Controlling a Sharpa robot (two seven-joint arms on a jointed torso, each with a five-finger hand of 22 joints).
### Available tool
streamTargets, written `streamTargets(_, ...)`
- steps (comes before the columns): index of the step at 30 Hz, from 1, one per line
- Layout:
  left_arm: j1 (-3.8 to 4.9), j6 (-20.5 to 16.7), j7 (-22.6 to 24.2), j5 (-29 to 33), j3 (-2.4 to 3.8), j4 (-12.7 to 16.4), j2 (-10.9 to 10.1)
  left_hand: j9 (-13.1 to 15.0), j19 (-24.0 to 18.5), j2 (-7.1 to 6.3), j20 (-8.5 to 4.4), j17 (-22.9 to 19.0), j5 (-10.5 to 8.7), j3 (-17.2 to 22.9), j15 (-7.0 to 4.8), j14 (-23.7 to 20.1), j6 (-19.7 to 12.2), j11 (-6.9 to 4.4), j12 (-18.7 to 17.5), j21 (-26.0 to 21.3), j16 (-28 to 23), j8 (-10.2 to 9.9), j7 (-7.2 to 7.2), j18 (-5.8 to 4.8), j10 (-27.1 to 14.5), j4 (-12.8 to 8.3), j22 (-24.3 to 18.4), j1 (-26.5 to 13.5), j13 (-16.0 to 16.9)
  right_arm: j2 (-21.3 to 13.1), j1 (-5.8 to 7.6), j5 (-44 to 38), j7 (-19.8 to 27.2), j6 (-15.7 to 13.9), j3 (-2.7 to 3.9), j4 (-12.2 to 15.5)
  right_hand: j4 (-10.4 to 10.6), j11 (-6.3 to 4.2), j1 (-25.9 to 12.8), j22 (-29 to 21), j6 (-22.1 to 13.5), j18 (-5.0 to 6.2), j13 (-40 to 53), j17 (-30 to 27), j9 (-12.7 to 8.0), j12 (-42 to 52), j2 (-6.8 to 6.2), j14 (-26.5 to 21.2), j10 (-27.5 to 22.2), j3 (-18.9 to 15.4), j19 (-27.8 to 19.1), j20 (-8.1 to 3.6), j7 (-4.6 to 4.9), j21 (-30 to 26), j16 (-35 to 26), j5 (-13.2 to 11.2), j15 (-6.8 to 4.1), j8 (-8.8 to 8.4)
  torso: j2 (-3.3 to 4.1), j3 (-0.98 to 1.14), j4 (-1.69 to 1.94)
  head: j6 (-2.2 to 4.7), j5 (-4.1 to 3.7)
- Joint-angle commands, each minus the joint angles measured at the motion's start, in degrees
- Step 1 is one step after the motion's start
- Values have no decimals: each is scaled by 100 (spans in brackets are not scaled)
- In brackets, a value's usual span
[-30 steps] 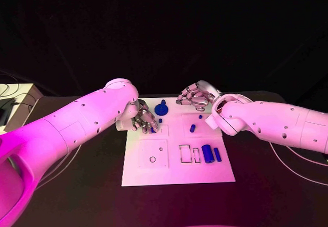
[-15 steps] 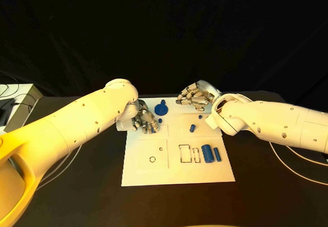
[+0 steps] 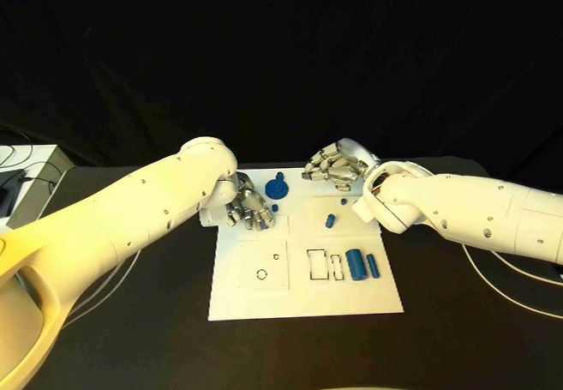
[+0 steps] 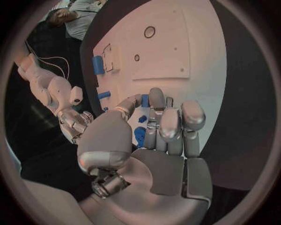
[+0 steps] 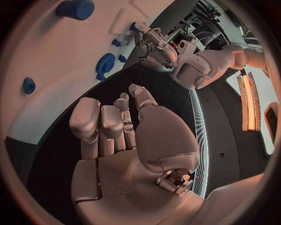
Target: Assemble the parts on the task board
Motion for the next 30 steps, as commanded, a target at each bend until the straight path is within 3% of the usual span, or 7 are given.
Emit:
streamTargets(1,-36,-3,-25,12,-16,13,10,-18,38,309,-6,17,-16,-183,-36,6,12,5,-26,18,35,-20,-10,-113,24,66,1,404,16,-1,2,-54,46,65,2,4,-22,-21,18,698,27,-44,7,-6,-9,-25,31,2,27,-8,387,-84,2,-18,-39,39,-29,-25,1,-4,1,2,-3)
streamTargets(14,-37,-99,-22,-77,-13,48,-39,-89,58,323,-23,61,-38,-1253,-49,14,74,-7,-47,51,56,-24,-43,-129,59,497,24,571,56,-5,1,-60,49,61,2,-2,-32,-20,10,698,27,-44,3,-8,-12,-33,34,1,22,-5,387,-84,3,-20,-41,50,-28,-28,1,-1,-2,8,-3)
streamTargets(26,-37,-206,-11,-135,-2,137,-146,-112,66,283,-27,72,-83,-1610,-50,15,94,-11,-53,63,60,-14,-51,-133,72,655,32,649,65,-15,1,-61,52,58,2,-5,-32,-20,10,698,27,-44,3,-8,-12,-33,34,1,22,-5,387,-84,3,-20,-41,50,-28,-28,0,-4,2,14,-11)
streamTargets(30,-35,-225,-7,-144,4,189,-193,-116,72,329,-28,83,-84,-2001,-50,16,115,-14,-54,72,65,-8,-48,-137,83,728,38,700,66,-16,1,-61,55,57,1,-7,-32,-20,10,698,27,-44,3,-8,-12,-33,34,1,22,-5,387,-84,3,-20,-41,50,-28,-28,-3,-6,3,10,-10)
